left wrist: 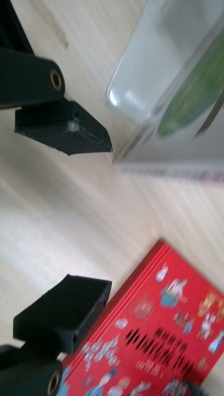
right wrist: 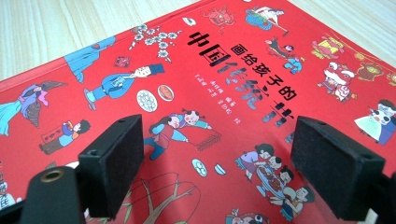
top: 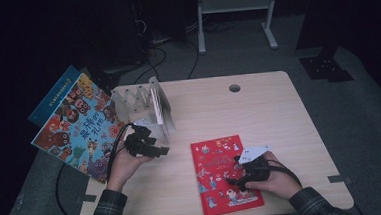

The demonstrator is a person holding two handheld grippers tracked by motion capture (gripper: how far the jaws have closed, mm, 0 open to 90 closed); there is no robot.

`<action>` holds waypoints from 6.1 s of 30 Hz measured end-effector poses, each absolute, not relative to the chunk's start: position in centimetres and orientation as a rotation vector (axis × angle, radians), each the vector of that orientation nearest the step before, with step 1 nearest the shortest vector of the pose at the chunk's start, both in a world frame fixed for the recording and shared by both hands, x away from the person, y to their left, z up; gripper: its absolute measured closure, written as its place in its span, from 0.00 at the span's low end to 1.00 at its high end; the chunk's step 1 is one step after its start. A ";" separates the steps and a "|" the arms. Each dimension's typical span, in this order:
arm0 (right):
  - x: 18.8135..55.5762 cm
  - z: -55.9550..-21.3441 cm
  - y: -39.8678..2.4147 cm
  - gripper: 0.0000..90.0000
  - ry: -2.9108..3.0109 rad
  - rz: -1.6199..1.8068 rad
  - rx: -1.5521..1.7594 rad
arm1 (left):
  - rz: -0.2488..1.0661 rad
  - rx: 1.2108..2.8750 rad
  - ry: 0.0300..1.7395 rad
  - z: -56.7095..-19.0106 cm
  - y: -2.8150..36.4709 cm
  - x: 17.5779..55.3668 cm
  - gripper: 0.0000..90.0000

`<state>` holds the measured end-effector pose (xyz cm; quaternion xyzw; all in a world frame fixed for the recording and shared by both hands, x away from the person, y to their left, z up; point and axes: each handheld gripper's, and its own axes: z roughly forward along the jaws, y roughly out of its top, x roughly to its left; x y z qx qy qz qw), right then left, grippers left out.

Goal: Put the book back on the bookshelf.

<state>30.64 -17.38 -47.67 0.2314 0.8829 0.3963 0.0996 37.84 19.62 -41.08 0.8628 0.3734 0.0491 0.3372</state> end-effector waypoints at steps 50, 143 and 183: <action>32.0 -46.1 -22.1 0.51 2.582 1.176 1.116 | 0.203 2.388 0.479 -48.0 12.0 31.1 0.00; 36.4 -46.0 -24.0 0.73 2.502 1.294 1.560 | 0.177 2.333 0.379 -48.6 8.7 30.6 0.00; 36.2 -43.7 -24.7 0.74 2.448 1.511 1.533 | 0.177 2.326 0.394 -48.6 8.7 30.6 0.00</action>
